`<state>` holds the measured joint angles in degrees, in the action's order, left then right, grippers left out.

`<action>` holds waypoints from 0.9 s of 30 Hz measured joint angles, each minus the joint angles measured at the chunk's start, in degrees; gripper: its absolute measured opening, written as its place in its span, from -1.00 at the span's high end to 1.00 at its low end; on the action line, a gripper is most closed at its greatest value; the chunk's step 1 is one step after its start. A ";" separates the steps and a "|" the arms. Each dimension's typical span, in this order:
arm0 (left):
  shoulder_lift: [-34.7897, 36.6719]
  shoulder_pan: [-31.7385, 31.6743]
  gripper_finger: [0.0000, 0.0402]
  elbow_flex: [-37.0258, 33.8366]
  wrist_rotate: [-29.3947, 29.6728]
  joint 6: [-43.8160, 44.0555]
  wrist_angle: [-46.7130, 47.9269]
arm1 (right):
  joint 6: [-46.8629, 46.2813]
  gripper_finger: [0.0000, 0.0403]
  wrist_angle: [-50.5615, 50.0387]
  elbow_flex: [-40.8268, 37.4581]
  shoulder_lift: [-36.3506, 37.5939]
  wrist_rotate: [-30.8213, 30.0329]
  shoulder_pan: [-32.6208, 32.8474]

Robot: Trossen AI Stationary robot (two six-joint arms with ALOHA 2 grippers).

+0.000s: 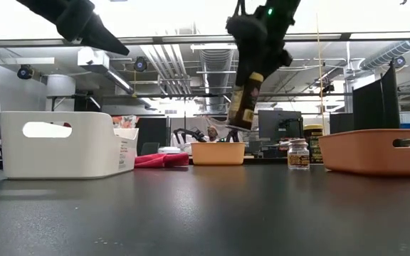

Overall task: Sort spices by type
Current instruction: Put the top left yellow seasoning bottle into the orange bin

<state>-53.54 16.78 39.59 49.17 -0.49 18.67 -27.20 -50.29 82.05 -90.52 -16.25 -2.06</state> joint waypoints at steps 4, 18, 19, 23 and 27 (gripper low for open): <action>0.00 0.00 0.02 0.00 -0.02 -0.53 -0.23 | -2.34 -0.09 -7.87 2.98 0.09 2.85 2.86; 0.00 -0.23 0.02 0.02 -0.02 -3.57 -0.84 | -23.48 -0.09 -37.49 9.69 1.76 6.23 9.13; 0.00 -0.27 0.02 0.02 -0.02 -3.70 -0.84 | -24.39 -0.09 -38.22 9.66 2.14 6.17 9.34; 0.00 -0.28 0.02 0.02 -0.02 -3.76 -0.84 | -25.40 -0.09 -38.33 9.44 4.13 4.83 9.56; 0.00 -0.28 0.02 0.02 -0.04 -3.74 -0.84 | -25.59 -0.09 -38.32 7.93 6.98 2.56 9.56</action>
<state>-53.54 16.49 39.62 49.12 -4.23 17.82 -52.79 -88.61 89.98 -83.54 -13.69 7.51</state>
